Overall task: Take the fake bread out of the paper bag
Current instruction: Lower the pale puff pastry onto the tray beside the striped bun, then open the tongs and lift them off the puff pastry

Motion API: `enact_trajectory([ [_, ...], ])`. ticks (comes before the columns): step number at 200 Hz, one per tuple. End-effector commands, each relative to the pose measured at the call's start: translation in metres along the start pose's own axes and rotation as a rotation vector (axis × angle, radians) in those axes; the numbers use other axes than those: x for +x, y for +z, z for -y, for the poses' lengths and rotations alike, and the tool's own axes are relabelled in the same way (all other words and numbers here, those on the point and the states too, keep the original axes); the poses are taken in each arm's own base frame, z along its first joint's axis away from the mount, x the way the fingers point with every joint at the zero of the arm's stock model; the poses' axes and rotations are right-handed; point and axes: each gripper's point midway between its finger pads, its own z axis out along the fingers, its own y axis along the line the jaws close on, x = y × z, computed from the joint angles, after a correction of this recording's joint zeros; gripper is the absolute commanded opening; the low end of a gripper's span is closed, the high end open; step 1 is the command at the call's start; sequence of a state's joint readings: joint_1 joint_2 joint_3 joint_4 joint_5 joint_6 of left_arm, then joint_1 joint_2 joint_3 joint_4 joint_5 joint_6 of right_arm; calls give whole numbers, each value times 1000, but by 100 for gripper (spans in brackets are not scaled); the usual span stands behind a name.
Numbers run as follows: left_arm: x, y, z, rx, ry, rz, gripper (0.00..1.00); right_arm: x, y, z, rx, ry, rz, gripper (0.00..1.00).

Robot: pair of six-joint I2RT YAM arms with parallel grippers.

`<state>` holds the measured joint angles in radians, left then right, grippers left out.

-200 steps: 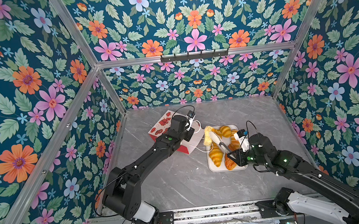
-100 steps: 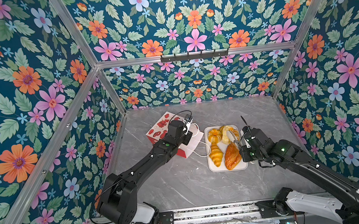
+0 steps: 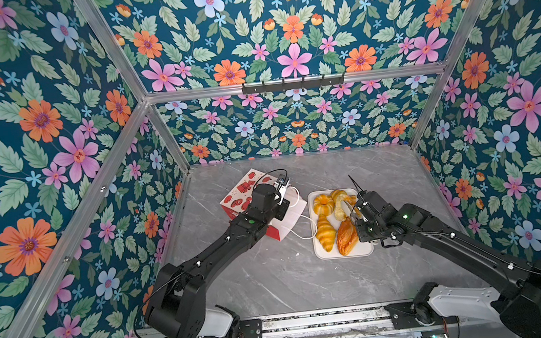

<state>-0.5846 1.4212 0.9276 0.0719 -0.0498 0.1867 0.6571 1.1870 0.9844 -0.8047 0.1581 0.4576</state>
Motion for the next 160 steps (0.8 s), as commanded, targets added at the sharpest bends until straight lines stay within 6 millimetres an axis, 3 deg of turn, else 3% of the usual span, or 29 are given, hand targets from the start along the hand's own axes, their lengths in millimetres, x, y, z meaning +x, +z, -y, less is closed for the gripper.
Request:
enact_trajectory([
  [1, -9, 0, -1, 2, -12, 34, 0, -5, 1, -5, -16, -2, 10, 2],
  [43, -11, 2, 0, 9, -14, 35, 0, -9, -4, -4, -20, 7, 31, 12],
  [67, -10, 4, 1, 16, -16, 34, 0, -9, -7, -5, -36, 8, 36, 26],
  [98, -10, 5, 1, 17, -19, 34, 0, -4, -6, -6, -48, 11, 20, 35],
  [160, -10, 5, 2, 24, -24, 39, 0, -6, -16, -7, -83, 37, 63, 40],
])
